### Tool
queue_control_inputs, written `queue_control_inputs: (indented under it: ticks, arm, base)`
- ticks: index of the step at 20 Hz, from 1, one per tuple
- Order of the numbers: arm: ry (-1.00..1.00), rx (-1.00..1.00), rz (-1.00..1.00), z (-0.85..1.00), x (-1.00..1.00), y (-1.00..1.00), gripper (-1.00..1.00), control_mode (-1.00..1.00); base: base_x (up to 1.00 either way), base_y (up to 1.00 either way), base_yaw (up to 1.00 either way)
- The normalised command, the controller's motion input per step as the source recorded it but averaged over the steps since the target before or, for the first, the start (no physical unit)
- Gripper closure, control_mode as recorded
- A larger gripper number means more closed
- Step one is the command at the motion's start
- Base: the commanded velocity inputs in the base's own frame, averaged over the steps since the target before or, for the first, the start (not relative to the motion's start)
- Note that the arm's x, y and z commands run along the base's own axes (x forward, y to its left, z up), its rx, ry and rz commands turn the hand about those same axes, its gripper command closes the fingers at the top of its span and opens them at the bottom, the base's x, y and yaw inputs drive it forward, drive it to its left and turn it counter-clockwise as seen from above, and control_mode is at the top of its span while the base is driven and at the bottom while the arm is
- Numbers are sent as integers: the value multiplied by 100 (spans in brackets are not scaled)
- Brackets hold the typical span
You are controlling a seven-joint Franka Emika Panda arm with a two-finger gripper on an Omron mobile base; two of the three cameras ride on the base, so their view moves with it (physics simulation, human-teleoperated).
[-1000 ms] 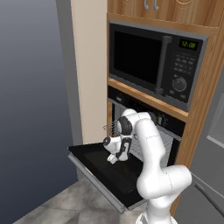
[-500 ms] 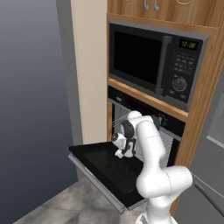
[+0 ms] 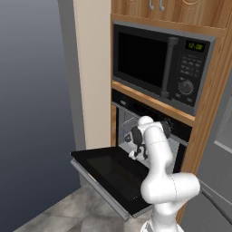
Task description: Place the fish on the rack of the oven, and slide the rack back inside. Close the oven door.
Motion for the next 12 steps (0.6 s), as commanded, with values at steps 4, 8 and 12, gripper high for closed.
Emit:
queue_control_inputs:
  ticks: [4, 8, 12]
  arm:
    - [1, 1, 0, 30, -5, -16, -100, -100]
    - [1, 0, 0, 52, -27, 12, -100, -100]
    - [0, 0, 0, 28, -65, 56, -100, -100]
  base:
    - [0, 0, 0]
    - [0, 0, 0]
    - [0, 0, 0]
